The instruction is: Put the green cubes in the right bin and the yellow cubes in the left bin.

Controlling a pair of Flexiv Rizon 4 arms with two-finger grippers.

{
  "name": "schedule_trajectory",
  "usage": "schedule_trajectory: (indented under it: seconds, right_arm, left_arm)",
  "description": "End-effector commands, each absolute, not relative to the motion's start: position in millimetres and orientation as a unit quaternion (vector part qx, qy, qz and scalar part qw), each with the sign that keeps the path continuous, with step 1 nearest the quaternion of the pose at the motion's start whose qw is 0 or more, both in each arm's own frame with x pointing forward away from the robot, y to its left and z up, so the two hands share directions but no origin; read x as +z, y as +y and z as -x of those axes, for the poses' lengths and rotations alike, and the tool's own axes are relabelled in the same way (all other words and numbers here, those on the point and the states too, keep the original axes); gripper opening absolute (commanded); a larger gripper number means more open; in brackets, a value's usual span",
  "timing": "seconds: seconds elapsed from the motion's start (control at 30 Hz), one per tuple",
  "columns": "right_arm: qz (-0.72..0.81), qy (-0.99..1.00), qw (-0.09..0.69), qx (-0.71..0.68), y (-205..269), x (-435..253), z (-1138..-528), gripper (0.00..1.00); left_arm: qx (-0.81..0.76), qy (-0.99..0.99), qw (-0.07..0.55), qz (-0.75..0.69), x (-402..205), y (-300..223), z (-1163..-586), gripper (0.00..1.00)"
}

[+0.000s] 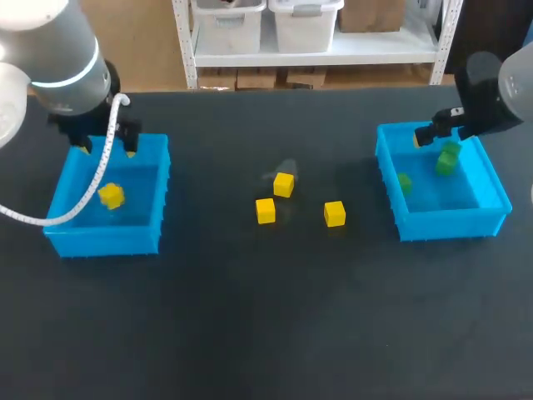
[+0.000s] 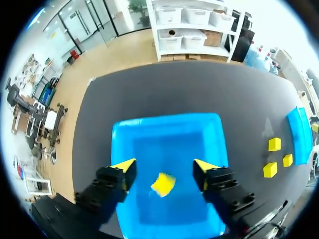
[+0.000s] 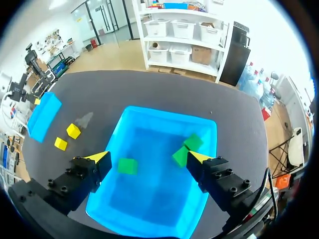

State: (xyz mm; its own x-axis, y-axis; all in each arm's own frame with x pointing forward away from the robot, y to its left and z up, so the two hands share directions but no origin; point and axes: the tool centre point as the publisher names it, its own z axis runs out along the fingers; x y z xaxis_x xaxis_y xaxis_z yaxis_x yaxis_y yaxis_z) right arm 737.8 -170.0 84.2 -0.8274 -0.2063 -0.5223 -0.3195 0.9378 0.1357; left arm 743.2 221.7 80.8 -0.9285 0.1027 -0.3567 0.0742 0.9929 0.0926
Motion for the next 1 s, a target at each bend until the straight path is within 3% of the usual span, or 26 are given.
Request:
schedule_trajectory:
  seconds: [0.03, 0.63, 1.0]
  right_arm:
    - [0.137, 0.949, 0.261, 0.108, -169.8, 84.1, -736.2, 1.00]
    - [0.137, 0.949, 0.261, 0.108, -169.8, 84.1, -736.2, 1.00]
    - [0.137, 0.949, 0.261, 0.108, -169.8, 84.1, -736.2, 1.00]
  left_arm:
    - [0.031, 0.979, 0.190, -0.068, 96.3, 210.2, -754.1, 1.00]
    - [-0.022, 0.945, 0.227, -0.234, 156.2, 82.6, -743.1, 1.00]
    - [-0.018, 0.929, 0.197, -0.311, 129.8, 28.5, -716.3, 1.00]
